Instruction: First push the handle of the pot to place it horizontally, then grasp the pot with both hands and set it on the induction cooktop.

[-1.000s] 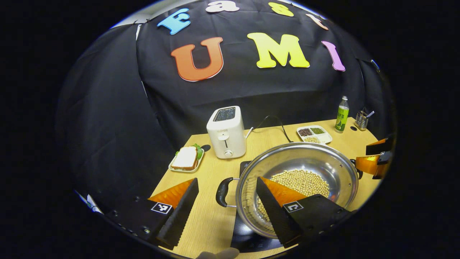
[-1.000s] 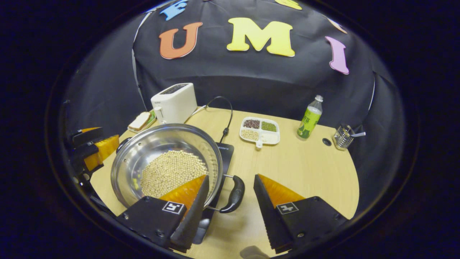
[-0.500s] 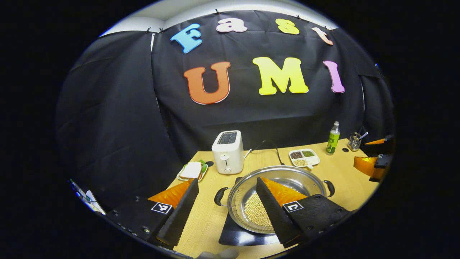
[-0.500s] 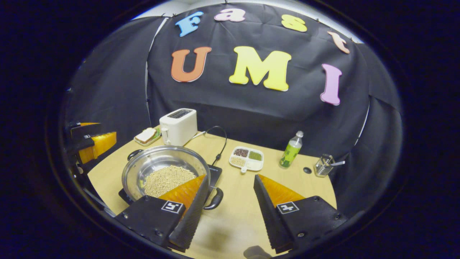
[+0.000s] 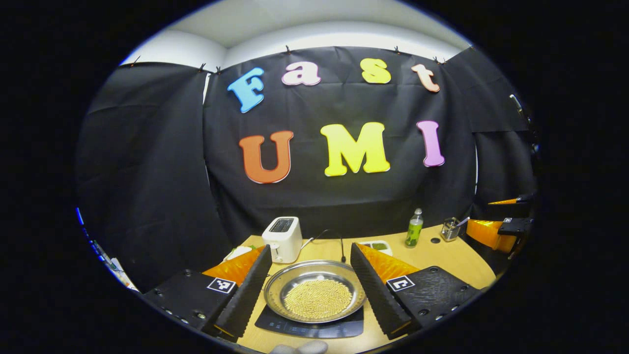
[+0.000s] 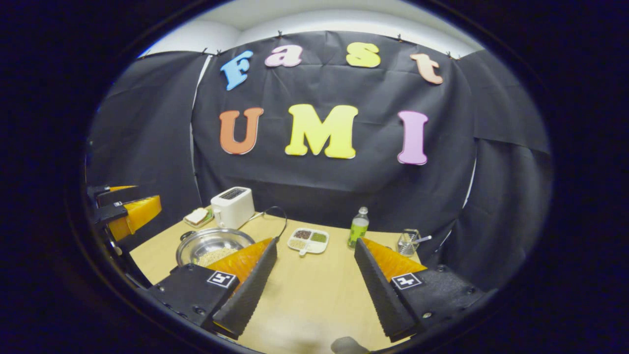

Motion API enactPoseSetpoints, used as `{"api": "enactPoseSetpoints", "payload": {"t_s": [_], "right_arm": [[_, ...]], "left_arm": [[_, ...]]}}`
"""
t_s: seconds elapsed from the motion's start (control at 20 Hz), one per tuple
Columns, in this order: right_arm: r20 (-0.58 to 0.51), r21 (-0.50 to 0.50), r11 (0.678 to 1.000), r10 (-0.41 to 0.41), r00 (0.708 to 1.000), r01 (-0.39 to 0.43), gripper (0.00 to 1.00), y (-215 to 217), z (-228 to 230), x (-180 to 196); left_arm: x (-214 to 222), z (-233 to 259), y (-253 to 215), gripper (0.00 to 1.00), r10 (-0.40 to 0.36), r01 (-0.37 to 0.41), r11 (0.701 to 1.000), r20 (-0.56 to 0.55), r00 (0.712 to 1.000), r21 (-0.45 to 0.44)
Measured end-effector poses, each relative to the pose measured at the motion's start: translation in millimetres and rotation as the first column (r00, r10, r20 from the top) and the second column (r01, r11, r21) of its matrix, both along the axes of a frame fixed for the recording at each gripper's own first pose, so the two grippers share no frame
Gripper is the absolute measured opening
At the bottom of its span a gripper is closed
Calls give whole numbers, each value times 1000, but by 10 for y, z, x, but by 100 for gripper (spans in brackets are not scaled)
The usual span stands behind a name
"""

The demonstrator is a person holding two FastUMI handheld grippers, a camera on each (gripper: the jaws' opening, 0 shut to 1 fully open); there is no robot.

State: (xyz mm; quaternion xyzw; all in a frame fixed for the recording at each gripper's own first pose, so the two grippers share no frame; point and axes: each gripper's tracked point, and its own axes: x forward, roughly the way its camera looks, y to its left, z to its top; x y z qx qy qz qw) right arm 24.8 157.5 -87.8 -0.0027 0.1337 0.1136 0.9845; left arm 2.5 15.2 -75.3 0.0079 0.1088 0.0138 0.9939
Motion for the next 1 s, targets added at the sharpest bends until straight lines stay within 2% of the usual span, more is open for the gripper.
{"api": "enactPoseSetpoints", "payload": {"t_s": [0.25, 0.55, 0.75, 1.0], "right_arm": [[90, 40, 998, -47, 995, 44, 100, -826, 441, -128], [153, 109, 990, -106, 983, 90, 100, -1608, 849, -268], [186, 127, 983, -154, 970, 132, 100, -1971, 971, -366], [194, 143, 979, -173, 965, 147, 100, -2125, 1011, -393]], "left_arm": [[-120, 479, -638, 95, -29, 32, 998, 57, 998, -50], [-205, 951, -1192, 96, -55, 60, 997, 134, 989, -37], [-262, 1118, -1458, 95, -98, 111, 991, 173, 980, -70], [-308, 1129, -1506, 95, -89, 103, 992, 164, 982, -74]]}}
